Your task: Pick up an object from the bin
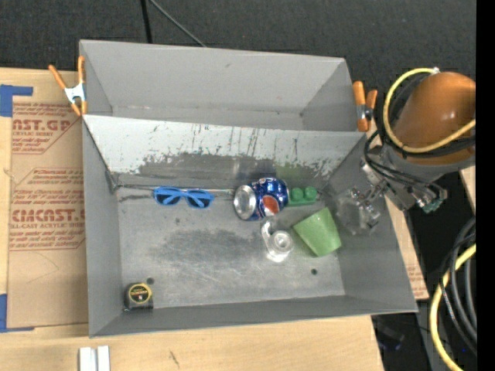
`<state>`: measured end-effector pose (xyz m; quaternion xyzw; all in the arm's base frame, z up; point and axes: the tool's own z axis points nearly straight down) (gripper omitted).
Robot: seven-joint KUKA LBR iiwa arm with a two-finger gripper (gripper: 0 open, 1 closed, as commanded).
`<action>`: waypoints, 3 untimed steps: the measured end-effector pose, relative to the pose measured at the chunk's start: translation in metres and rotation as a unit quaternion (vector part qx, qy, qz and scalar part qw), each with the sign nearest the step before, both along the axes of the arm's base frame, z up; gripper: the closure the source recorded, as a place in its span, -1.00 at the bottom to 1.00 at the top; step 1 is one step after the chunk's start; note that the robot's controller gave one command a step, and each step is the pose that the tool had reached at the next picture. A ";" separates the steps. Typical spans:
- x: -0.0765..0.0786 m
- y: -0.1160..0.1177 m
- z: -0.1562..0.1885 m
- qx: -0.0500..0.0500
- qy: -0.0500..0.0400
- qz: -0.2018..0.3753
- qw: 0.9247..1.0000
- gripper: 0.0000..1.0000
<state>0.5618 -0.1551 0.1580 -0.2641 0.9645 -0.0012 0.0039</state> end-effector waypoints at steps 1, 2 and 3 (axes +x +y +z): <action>-0.001 0.001 -0.003 0.001 0.003 0.001 1.000 -1.00; -0.053 0.015 -0.088 0.003 0.009 -0.011 1.000 -1.00; -0.049 0.014 -0.083 0.001 0.003 -0.011 1.000 1.00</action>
Offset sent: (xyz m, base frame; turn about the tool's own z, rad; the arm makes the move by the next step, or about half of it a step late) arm 0.0000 0.0000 0.0000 0.0000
